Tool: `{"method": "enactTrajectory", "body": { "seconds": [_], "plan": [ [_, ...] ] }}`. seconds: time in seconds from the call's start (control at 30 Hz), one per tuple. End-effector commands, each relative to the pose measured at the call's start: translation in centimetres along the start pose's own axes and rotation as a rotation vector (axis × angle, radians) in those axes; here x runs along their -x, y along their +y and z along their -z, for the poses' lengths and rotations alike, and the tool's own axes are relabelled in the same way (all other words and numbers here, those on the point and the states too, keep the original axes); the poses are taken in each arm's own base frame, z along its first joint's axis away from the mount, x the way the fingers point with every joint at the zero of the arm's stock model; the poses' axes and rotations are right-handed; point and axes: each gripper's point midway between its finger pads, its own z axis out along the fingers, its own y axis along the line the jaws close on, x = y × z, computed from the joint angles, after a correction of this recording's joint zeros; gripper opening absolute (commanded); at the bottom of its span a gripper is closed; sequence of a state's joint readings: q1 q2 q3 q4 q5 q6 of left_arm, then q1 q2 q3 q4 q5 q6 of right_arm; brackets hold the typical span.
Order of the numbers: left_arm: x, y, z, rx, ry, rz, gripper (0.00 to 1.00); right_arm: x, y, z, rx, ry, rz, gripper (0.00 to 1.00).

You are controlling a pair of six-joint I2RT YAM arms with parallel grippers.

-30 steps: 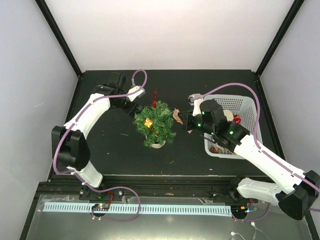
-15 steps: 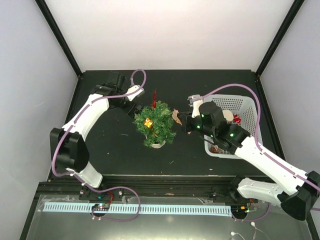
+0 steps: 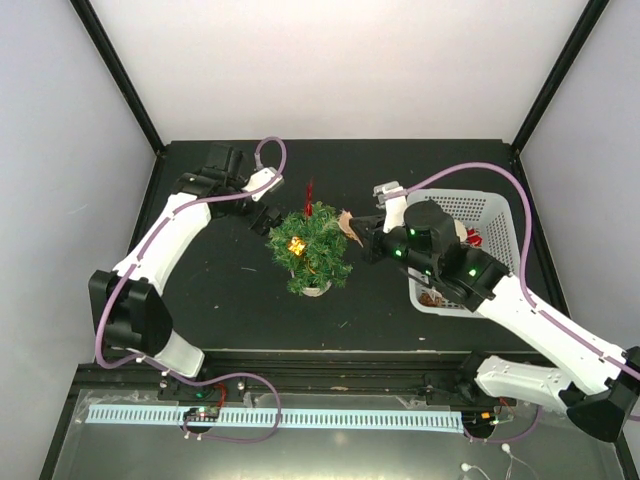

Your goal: Decorate the small christmas tree

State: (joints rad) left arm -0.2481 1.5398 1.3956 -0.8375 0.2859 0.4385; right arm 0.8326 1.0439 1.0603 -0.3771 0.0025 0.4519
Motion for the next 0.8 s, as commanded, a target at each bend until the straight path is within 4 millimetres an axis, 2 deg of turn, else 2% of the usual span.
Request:
{"method": "enactTrajectory", "body": {
  "seconds": [0.0,0.37,0.6,0.77],
  "plan": [
    [-0.8,0.2,0.7,0.030,0.010,0.001,0.99,2.2,1.6,-0.4,0.037,-0.054,0.036,0.01],
    [-2.5,1.4,1.2,0.077,0.044,0.009,0.99,1.7,2.7,-3.7,0.083,-0.024,0.039,0.01],
    [-2.6,1.1,2.2,0.066,0.027,0.025,0.99,0.3,3.1,-5.3,0.106,0.002,0.024,0.01],
    [-2.7,0.9,2.5,0.060,0.026,0.027,0.99,-1.2,2.4,-6.0,0.095,0.017,0.010,0.01]
  ]
}}
